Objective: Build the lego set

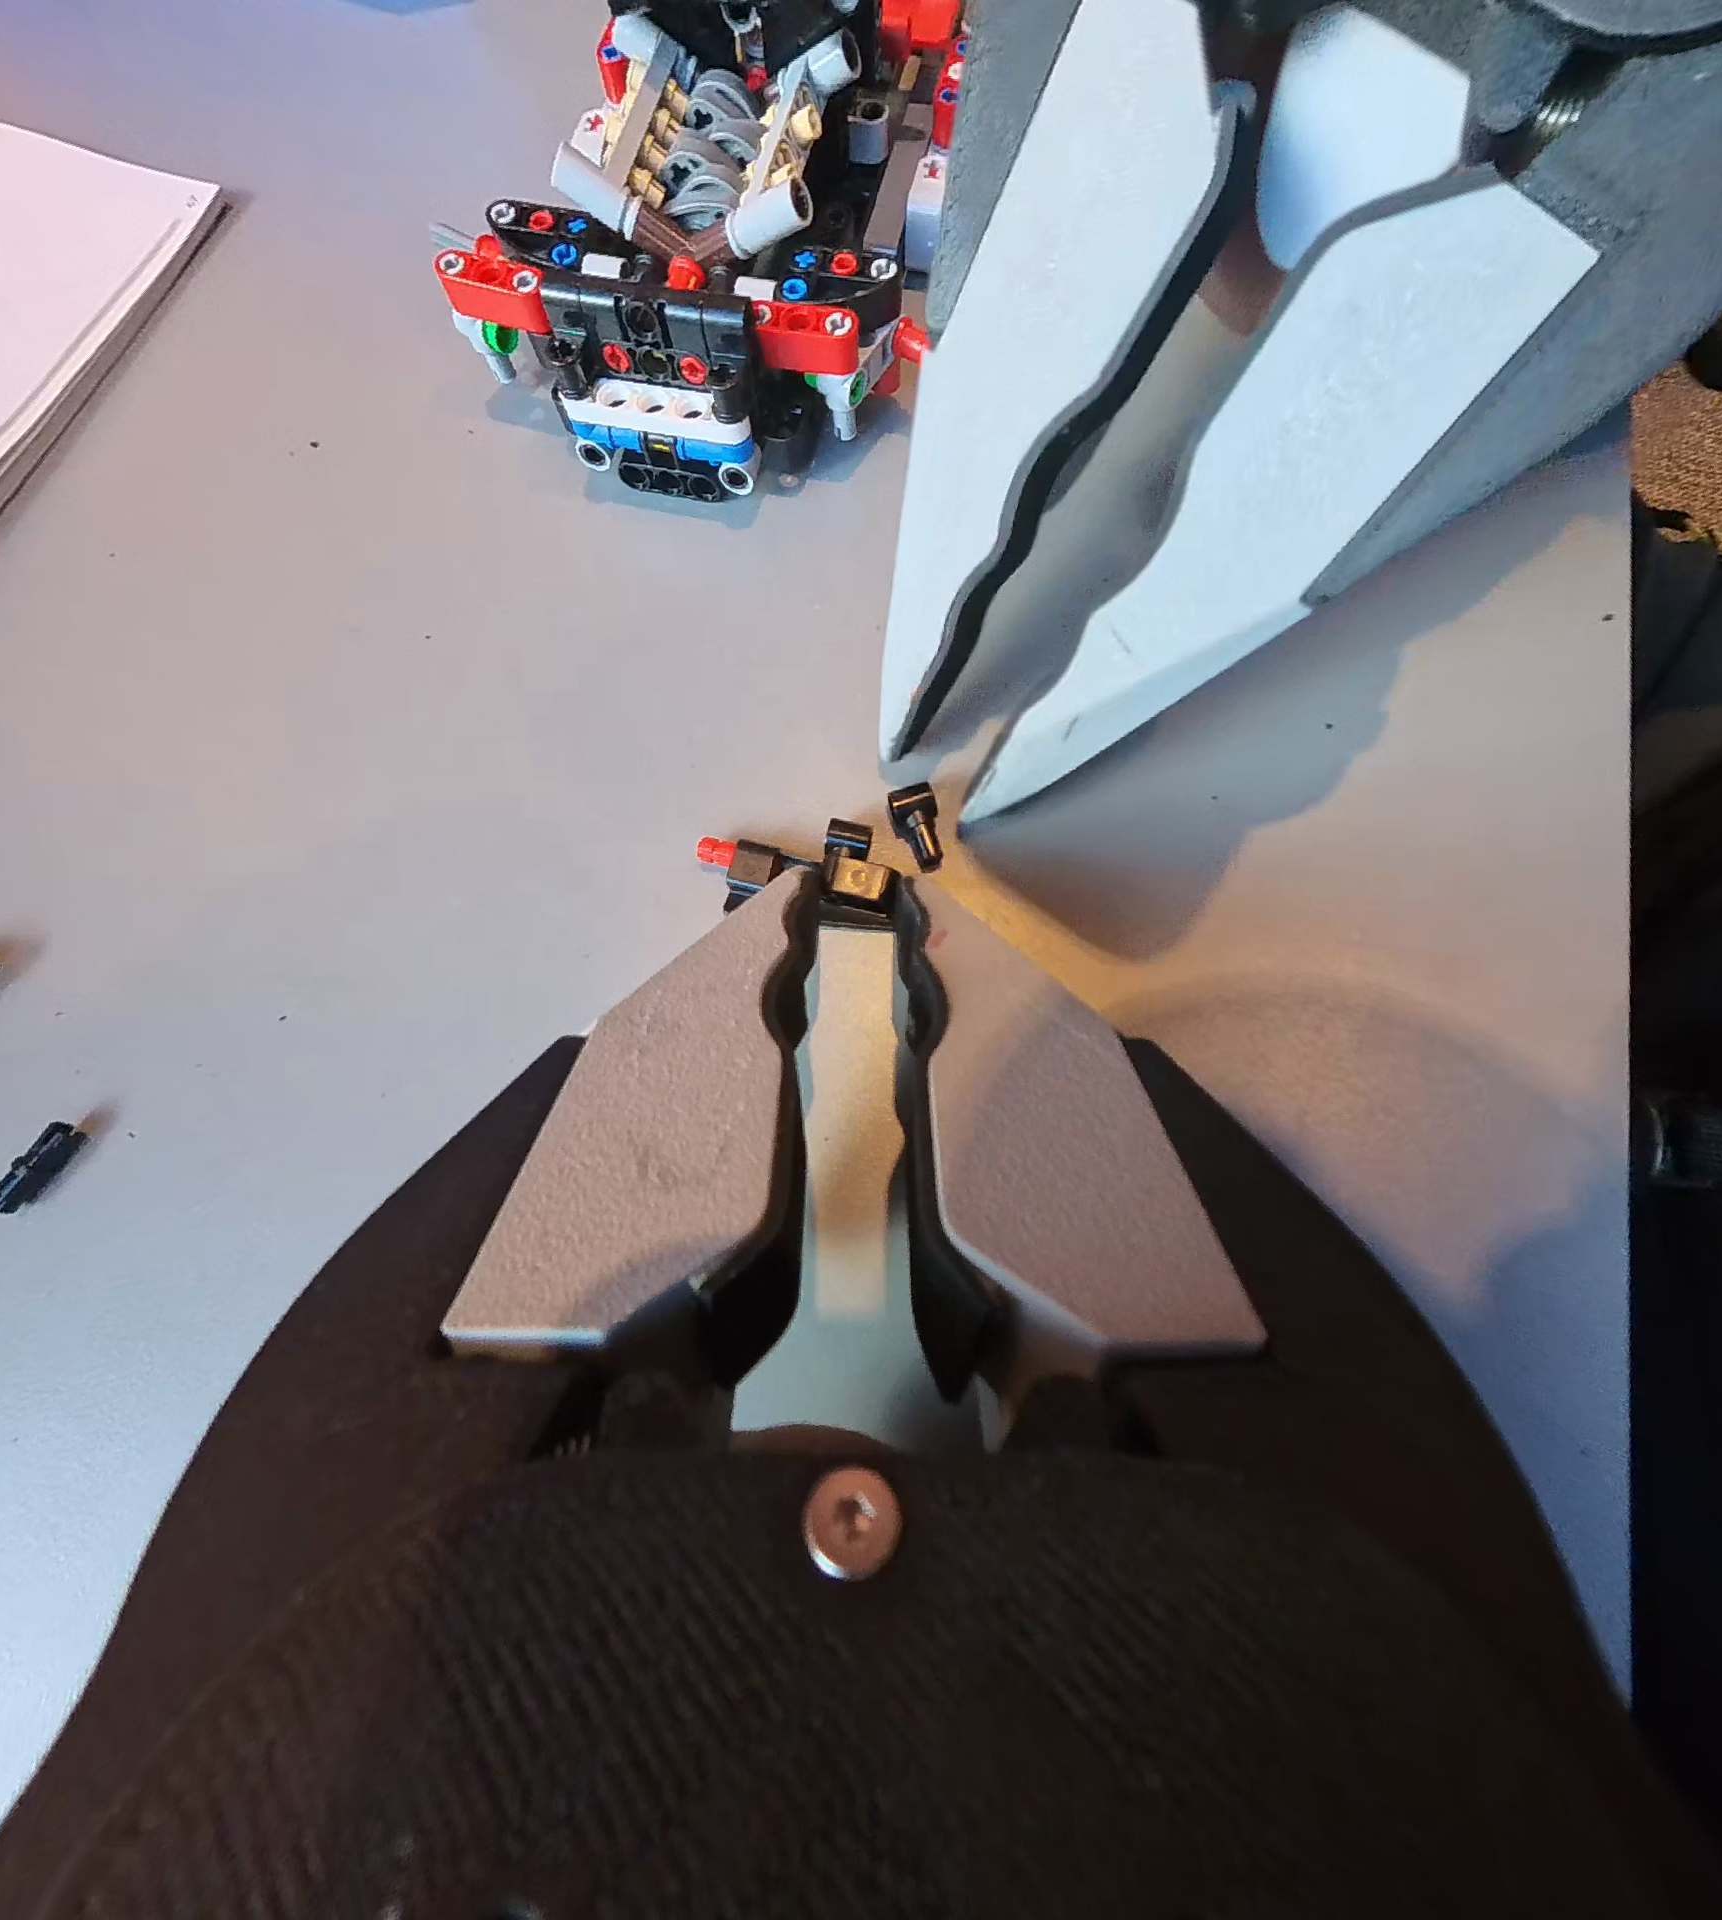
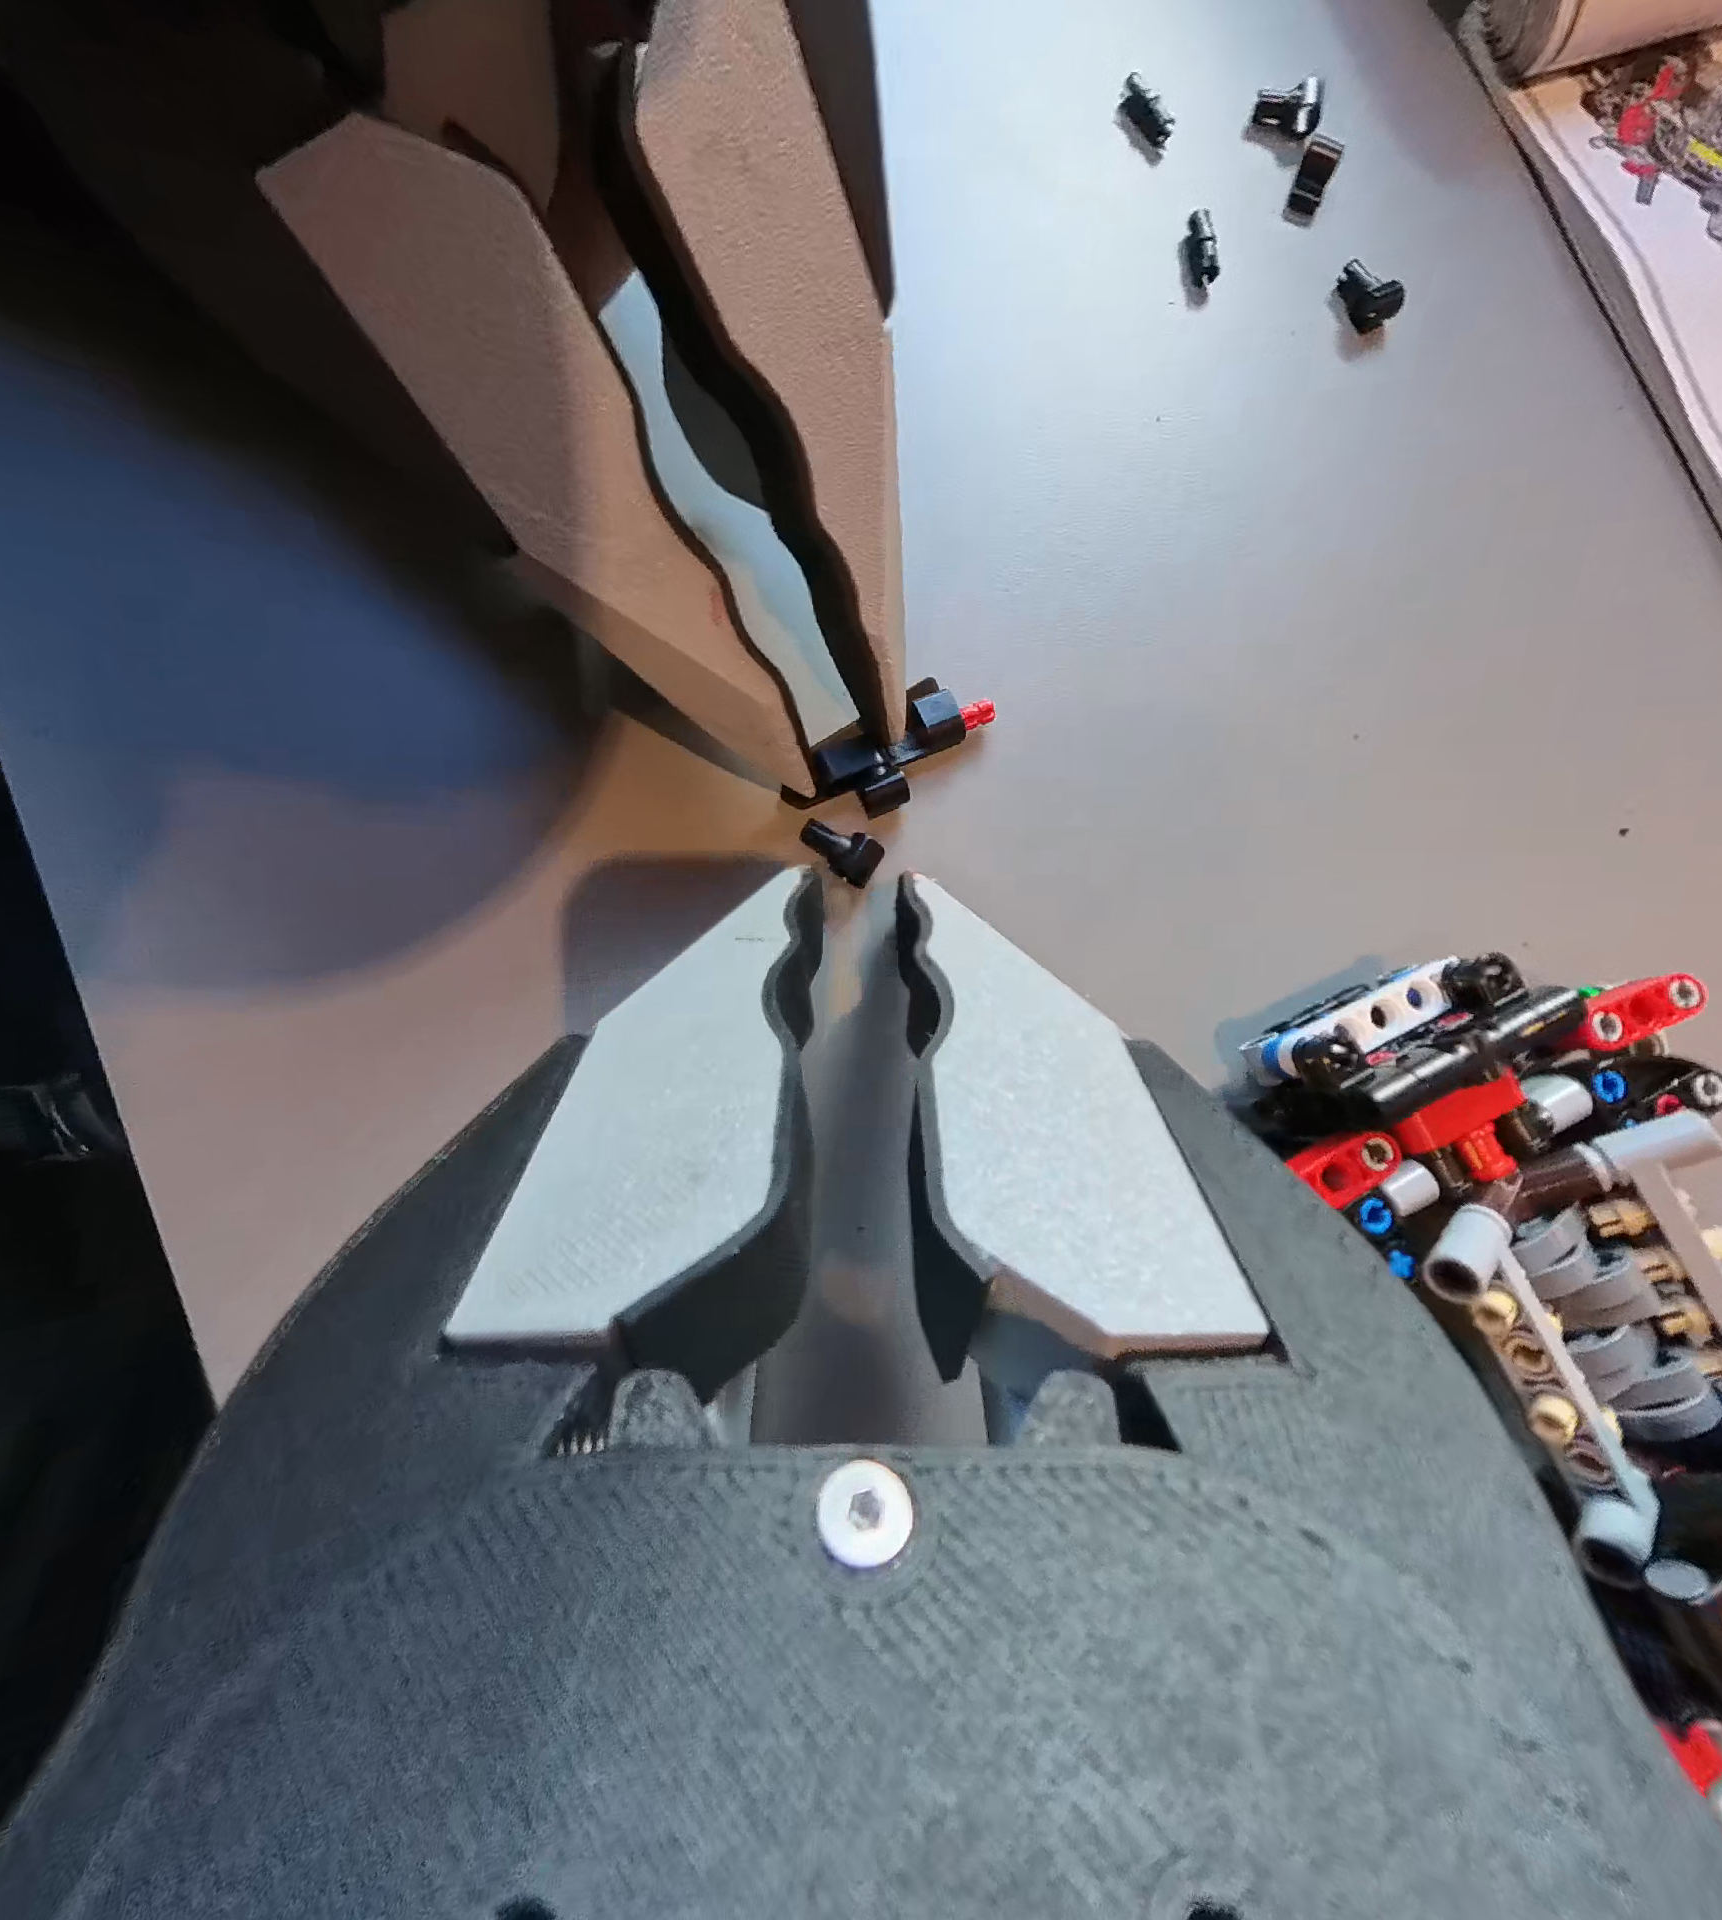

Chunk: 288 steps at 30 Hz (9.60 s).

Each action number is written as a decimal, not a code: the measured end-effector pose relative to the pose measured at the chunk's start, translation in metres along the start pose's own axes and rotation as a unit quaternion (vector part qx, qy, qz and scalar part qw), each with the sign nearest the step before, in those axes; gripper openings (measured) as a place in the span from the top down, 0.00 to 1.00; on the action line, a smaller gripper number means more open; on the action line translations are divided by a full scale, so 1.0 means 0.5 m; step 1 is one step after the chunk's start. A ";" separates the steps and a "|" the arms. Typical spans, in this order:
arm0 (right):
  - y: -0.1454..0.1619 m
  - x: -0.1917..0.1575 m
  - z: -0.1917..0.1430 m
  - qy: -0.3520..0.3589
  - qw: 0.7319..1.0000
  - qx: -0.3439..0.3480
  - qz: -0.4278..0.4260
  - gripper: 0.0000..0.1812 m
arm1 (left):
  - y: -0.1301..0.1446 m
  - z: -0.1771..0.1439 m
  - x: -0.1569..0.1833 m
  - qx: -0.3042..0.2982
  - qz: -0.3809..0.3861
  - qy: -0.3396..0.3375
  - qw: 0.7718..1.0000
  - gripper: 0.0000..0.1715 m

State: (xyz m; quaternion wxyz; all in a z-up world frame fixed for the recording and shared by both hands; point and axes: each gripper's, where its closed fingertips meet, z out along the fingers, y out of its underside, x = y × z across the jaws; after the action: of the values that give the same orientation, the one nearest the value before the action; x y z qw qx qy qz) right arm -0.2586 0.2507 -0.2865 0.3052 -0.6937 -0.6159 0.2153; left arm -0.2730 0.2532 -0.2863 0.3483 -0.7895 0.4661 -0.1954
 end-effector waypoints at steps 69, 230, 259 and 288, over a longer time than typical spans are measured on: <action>-0.006 0.004 0.008 0.021 0.998 -0.012 0.054 0.91 | 0.004 -0.004 -0.003 0.000 0.000 -0.007 1.000 0.94; -0.037 -0.055 0.022 -0.184 0.956 0.000 0.231 0.97 | 0.026 -0.025 0.031 -0.002 0.258 -0.100 0.961 1.00; -0.042 -0.016 0.038 -0.034 0.998 0.042 -0.035 0.97 | 0.030 -0.053 -0.021 0.019 0.057 0.025 0.998 0.89; -0.052 -0.006 0.050 0.001 0.997 0.042 -0.068 0.97 | 0.029 -0.030 -0.028 -0.002 0.071 0.066 0.995 0.93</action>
State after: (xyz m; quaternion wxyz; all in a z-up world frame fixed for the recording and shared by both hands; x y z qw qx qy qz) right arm -0.2946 0.2531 -0.2869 0.3485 -0.6369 -0.6517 0.2195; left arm -0.2981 0.2554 -0.2864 0.3280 -0.7406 0.5433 -0.2207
